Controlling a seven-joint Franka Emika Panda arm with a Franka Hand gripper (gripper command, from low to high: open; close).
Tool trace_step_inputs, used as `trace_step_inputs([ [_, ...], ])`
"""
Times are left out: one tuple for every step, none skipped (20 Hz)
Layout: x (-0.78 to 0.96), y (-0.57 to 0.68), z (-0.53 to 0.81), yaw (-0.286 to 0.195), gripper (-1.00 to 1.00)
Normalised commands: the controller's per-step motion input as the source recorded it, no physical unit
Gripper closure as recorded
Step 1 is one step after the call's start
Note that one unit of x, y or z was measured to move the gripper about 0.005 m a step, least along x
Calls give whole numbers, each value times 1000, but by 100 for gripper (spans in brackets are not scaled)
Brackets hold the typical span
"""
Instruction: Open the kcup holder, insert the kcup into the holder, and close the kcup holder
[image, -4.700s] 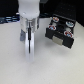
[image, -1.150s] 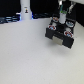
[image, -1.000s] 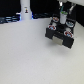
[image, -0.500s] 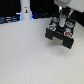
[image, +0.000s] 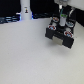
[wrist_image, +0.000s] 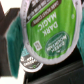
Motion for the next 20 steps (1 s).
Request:
trace_step_inputs([
  [-23, 5, -200, 19, 100],
  [-21, 5, -194, 18, 100],
  [-14, 3, -197, 15, 100],
  [-13, 5, -197, 17, 100],
  [-5, 1, -201, 17, 100],
  [11, -10, -213, 15, 100],
  [228, 40, 162, -35, 100],
  [9, 0, 0, 0, 100],
  [23, 0, 0, 0, 100],
  [214, -117, 69, -12, 100],
  [226, -134, 140, -48, 100],
  [329, -169, 203, -51, 100],
  [397, -160, 229, -57, 100],
  [437, -137, 214, -57, 100],
  [451, -123, 206, -62, 100],
  [443, -86, 131, -62, 100],
  [354, -43, 17, -33, 100],
  [194, -43, 0, 0, 100],
  [63, -7, -100, 1, 100],
  [-9, 8, -249, 28, 100],
])
